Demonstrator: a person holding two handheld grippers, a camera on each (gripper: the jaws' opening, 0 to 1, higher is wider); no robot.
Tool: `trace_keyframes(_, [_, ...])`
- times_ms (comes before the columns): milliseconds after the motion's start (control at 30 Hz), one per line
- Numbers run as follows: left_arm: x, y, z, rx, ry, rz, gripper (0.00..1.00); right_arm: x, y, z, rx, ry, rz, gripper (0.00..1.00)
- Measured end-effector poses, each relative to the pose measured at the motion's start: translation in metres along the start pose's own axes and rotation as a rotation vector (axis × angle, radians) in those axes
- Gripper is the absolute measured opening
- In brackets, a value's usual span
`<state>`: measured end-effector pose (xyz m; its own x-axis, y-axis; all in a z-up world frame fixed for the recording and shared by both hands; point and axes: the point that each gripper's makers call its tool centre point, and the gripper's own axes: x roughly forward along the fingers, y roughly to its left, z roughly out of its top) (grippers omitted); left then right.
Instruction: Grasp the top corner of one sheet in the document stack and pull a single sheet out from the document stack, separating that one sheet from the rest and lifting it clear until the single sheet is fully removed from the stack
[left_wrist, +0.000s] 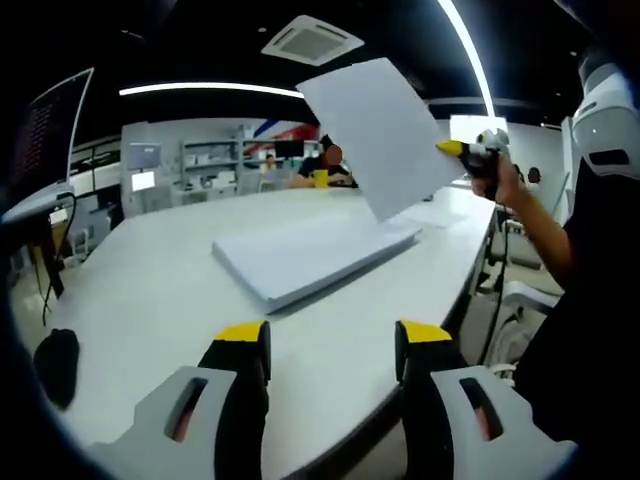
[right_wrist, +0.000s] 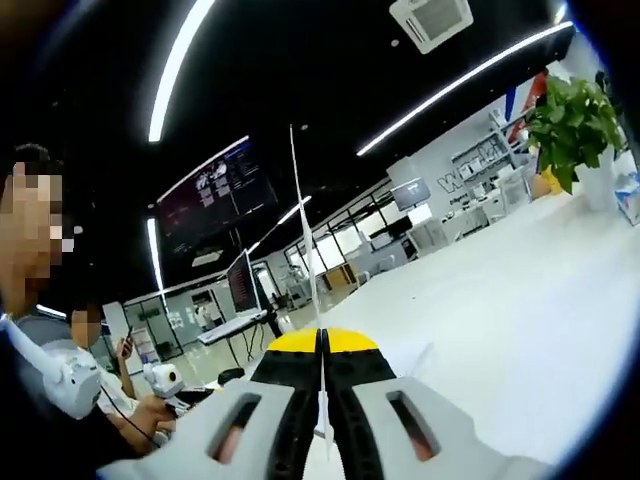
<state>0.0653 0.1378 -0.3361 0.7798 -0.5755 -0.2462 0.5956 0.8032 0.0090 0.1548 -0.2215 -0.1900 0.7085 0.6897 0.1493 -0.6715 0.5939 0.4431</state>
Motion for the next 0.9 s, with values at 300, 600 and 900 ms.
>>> trace_keyframes(300, [0.003, -0.007, 0.003, 0.005, -0.008, -0.031, 0.49, -0.021, -0.039, 0.001, 0.134, 0.053, -0.089, 0.02])
trace_keyframes(600, [-0.001, -0.004, -0.005, -0.008, -0.005, -0.018, 0.48, -0.037, -0.083, -0.001, 0.2, 0.129, -0.172, 0.02])
trace_keyframes(900, [0.0, -0.009, -0.003, -0.006, -0.017, -0.04, 0.48, -0.07, -0.141, -0.014, 0.268, 0.3, -0.345, 0.02])
